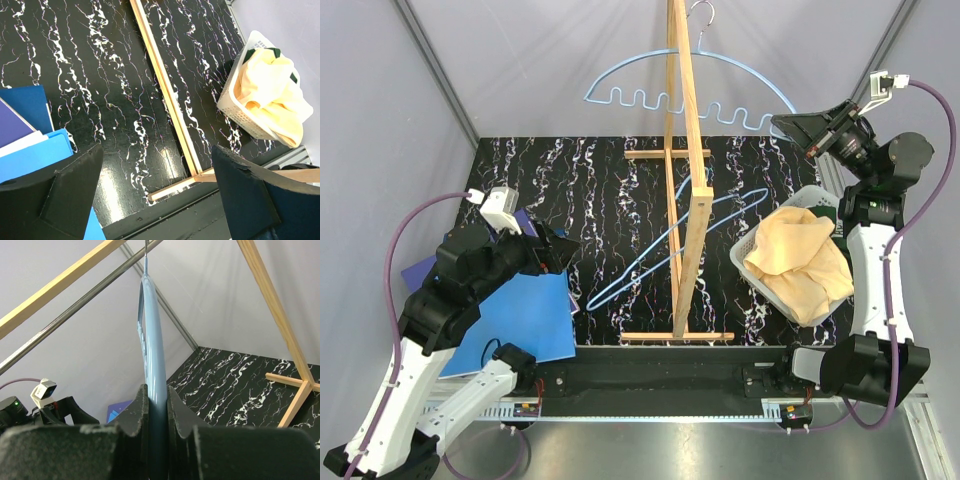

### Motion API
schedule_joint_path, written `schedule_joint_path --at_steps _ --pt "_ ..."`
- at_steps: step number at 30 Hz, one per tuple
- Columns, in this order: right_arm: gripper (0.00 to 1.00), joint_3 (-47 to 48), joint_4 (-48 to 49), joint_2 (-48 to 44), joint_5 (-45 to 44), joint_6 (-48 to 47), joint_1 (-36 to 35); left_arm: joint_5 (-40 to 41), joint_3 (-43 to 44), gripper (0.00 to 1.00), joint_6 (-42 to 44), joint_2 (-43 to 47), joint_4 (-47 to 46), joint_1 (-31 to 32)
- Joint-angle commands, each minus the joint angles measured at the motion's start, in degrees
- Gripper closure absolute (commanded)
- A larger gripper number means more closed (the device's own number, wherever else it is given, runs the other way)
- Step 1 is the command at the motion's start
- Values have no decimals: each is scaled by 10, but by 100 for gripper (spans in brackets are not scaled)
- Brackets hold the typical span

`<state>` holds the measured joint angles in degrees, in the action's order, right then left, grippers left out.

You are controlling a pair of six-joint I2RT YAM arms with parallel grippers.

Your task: Remove the t-shirt from the hanger

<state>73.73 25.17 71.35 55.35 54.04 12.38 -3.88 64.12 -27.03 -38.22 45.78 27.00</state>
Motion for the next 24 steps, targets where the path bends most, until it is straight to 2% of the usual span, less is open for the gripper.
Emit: schedule_joint_path --at_steps 1,8,20,24 --pt "100 12 69 -11 16 41 -2 -12 8 7 4 8 -24 -2" --pt "100 -2 80 -9 37 48 -4 -13 7 7 3 10 -24 -2" --pt "100 -10 16 -9 51 -8 -22 -16 2 7 2 10 -24 -2" --pt "87 -12 -2 -9 48 -10 -22 -21 2 7 2 10 -24 -2"
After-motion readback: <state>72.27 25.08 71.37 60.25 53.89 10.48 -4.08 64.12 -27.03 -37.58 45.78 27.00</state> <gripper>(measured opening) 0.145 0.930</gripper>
